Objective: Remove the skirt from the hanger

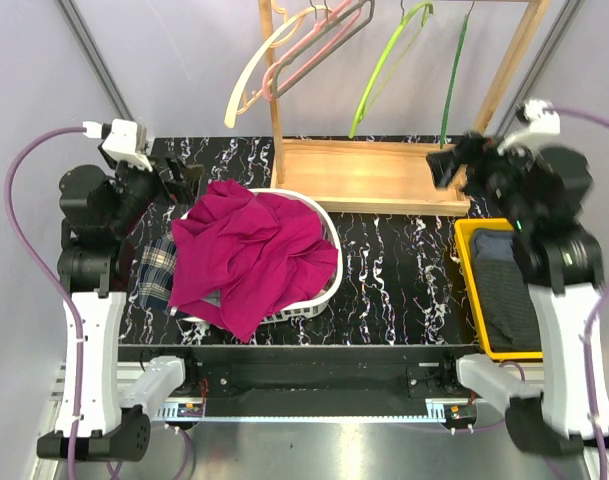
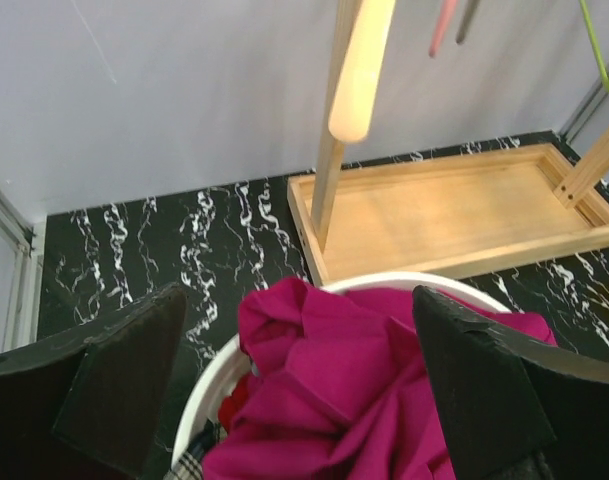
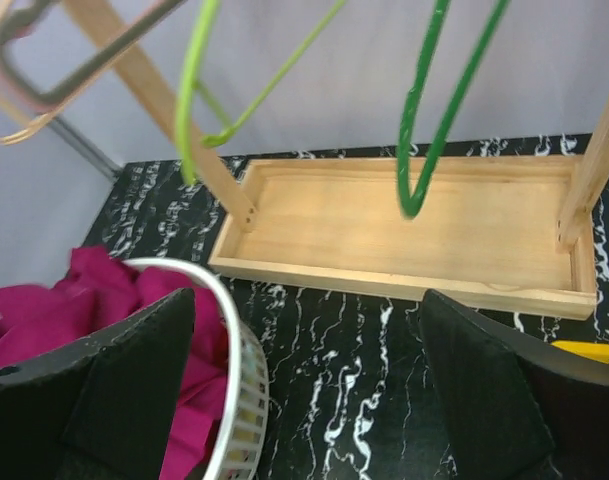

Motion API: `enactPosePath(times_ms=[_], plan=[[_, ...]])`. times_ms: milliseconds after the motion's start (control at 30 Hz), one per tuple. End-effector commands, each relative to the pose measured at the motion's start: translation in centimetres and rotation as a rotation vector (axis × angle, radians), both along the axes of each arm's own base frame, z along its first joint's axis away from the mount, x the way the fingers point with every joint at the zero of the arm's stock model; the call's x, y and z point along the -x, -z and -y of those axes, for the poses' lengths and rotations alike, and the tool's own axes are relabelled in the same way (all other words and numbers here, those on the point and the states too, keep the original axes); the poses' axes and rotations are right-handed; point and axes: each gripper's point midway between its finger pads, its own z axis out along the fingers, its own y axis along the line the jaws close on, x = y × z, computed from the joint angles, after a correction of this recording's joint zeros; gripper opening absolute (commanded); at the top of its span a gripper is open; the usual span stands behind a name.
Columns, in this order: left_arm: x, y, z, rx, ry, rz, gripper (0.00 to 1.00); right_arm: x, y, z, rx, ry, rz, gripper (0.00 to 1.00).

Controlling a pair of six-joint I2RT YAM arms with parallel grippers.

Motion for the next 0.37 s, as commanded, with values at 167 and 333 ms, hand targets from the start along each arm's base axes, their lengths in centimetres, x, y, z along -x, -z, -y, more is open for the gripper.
enactPosePath(times_ms=[167,333], plan=[[1.5,1.6,-0.8,-0.006,-0.062,-0.042,0.99,5.1,3.1,-0.8,0.032,-0.057,-0.08,1.0],[1.6,2.0,-0.7,0.0,-0.058,-0.05,0.99,4.7,3.2,-1.0,0.031,-0.061,-0.089,1.0]])
